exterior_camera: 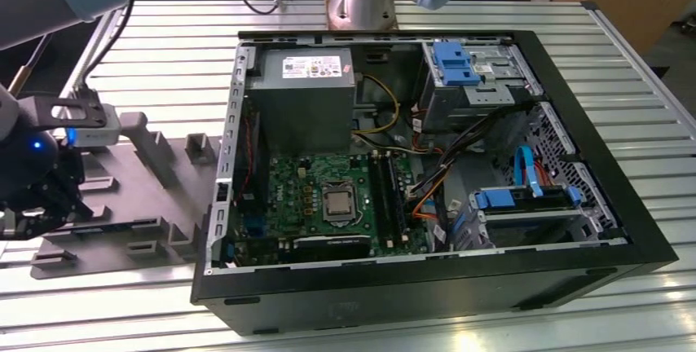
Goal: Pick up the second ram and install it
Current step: 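Pick up the second ram and move it above second insertion slot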
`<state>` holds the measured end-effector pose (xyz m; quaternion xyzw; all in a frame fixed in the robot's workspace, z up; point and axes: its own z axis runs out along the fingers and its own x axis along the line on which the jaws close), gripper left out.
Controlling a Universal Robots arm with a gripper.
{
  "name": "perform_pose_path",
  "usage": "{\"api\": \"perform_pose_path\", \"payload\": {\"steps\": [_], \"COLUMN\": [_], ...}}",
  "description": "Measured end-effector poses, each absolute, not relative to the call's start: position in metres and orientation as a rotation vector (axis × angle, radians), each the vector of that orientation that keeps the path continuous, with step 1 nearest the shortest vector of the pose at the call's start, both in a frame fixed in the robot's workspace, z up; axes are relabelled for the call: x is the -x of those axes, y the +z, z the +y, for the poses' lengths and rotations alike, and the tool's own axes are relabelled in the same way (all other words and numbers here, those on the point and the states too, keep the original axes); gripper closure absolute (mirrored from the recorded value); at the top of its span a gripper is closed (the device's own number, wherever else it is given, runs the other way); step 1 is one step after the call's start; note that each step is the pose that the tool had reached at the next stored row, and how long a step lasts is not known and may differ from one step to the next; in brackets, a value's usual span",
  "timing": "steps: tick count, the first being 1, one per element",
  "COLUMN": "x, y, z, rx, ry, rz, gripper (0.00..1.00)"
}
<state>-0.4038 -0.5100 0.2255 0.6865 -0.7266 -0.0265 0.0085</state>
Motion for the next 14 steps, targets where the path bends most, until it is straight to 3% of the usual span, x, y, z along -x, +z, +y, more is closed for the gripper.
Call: {"api": "perform_pose_path", "payload": {"steps": [14], "x": [0.4038], "y": [0.2209], "z": [-0.5104], "rx": [-2.163], "ry": [-0.082], "rz": [-2.253], "gripper": [0.89]}}
